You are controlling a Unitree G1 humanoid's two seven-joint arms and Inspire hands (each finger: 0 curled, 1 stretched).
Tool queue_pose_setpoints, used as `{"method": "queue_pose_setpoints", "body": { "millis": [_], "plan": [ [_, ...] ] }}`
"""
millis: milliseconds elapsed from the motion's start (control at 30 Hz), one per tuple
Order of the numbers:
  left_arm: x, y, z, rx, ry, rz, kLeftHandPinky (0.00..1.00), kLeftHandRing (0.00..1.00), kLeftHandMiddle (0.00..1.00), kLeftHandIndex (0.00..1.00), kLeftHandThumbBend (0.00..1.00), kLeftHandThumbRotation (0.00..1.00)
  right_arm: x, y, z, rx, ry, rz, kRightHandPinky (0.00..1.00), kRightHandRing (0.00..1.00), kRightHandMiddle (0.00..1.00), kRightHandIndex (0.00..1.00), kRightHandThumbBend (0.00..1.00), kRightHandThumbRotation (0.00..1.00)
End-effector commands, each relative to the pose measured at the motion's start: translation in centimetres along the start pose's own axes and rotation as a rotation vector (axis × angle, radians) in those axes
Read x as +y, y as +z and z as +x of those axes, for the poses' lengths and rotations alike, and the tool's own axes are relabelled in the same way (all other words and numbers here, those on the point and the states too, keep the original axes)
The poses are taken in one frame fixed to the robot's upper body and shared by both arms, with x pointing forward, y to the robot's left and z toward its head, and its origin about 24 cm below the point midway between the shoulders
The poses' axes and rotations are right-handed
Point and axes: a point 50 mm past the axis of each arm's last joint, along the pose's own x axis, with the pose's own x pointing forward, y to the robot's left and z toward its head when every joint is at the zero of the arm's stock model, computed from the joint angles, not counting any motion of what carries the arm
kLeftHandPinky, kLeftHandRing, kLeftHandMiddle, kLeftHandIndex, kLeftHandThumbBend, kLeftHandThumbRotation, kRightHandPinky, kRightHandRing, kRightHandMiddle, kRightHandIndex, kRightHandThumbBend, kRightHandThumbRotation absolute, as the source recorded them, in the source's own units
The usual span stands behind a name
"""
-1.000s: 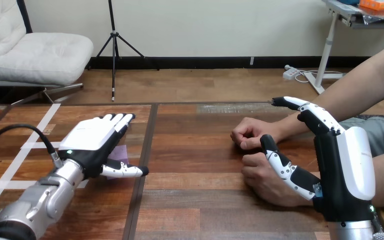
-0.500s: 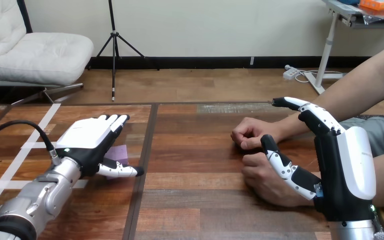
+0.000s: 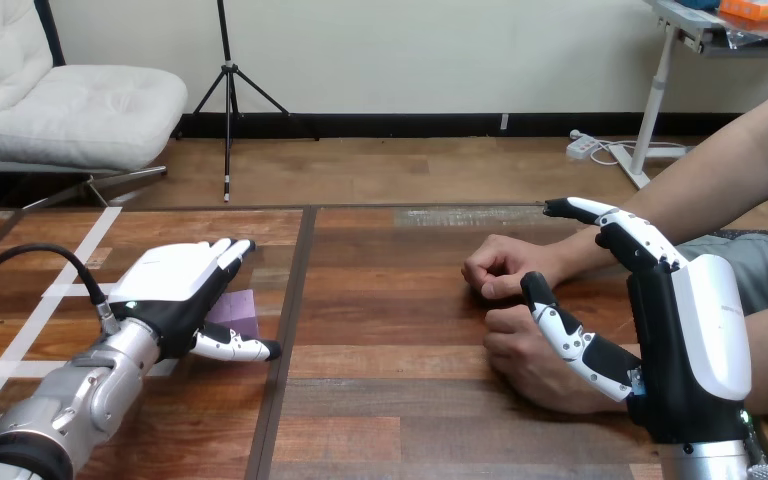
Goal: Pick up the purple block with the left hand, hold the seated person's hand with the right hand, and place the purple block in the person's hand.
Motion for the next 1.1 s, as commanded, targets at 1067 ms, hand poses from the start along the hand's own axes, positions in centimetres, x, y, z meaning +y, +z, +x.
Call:
{"method": "queue_pose_setpoints", "body": {
  "millis": [1067],
  "plan": [
    [2.43, 0.70, 1.07, -0.026, 0.078, -0.050, 0.91, 0.95, 0.98, 0.97, 0.83, 0.55, -1.04, 0.62, 1.28, -0.081, -0.034, -0.024, 0.74, 0.76, 0.75, 0.71, 0.39, 0.31]
  ]
}}
